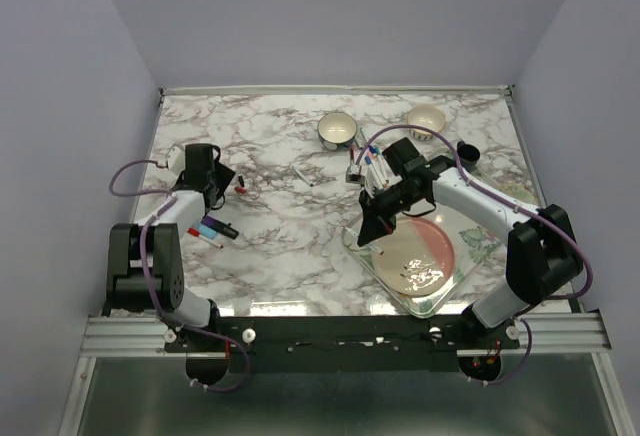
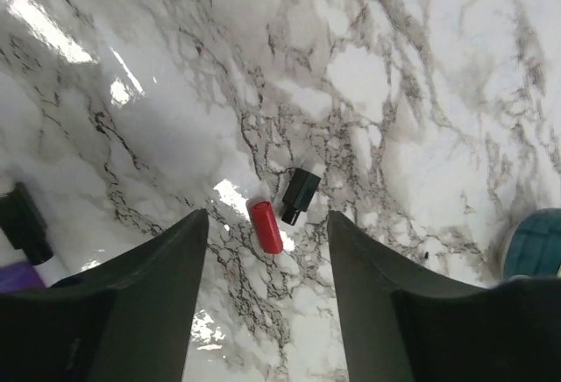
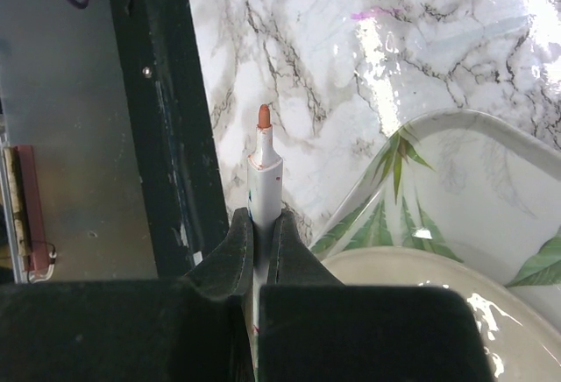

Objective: Open the pen caps
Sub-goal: Place the pen cap on the table with the left arm, then place the barrel on the table with the right arm

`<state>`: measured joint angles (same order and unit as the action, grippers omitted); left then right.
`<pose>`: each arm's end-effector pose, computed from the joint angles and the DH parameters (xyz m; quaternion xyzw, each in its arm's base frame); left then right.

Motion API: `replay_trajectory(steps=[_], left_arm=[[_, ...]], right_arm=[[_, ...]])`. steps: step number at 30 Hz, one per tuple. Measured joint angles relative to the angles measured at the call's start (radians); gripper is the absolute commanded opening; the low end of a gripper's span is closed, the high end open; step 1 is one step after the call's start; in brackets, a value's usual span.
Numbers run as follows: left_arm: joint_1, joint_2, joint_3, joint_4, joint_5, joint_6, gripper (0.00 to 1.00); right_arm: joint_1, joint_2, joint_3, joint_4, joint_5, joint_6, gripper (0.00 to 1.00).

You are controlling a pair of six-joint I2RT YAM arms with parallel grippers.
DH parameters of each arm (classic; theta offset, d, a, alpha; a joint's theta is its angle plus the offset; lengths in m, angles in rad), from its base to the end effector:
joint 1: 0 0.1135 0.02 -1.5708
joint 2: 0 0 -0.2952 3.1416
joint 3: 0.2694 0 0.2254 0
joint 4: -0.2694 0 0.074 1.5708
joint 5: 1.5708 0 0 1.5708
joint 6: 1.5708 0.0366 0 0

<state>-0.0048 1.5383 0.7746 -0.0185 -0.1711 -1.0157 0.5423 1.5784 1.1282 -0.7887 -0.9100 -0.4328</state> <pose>0.2869 0.0049 0.2240 -0.4741 0.7890 -0.1181 0.3725 0.2210 0.1669 0.2770 -0.4792 0.7487 0.4409 0.1244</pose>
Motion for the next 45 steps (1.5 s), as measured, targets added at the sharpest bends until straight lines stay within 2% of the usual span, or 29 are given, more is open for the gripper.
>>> replay_trajectory(steps=[3,5,9,17,25,45], left_arm=[[0.020,-0.114,-0.005,-0.023,0.002,0.028,0.82],[0.027,-0.181,-0.004,-0.028,0.006,0.047,0.84],[0.032,-0.327,0.004,-0.035,0.072,0.118,0.97],[0.036,-0.579,0.037,-0.071,0.267,0.330,0.98],[0.036,-0.785,-0.079,-0.149,0.295,0.472,0.99],[0.035,-0.834,-0.103,-0.193,0.292,0.520,0.99]], right_arm=[[0.000,0.000,0.000,0.005,0.028,0.002,0.01],[0.000,0.000,0.000,0.011,0.053,0.006,0.01],[0.000,0.008,0.029,0.018,0.125,0.024,0.01],[0.002,0.138,0.205,0.048,0.278,0.090,0.01],[0.011,0.274,0.366,0.062,0.409,0.157,0.01],[0.015,0.586,0.780,0.018,0.526,0.198,0.07]])
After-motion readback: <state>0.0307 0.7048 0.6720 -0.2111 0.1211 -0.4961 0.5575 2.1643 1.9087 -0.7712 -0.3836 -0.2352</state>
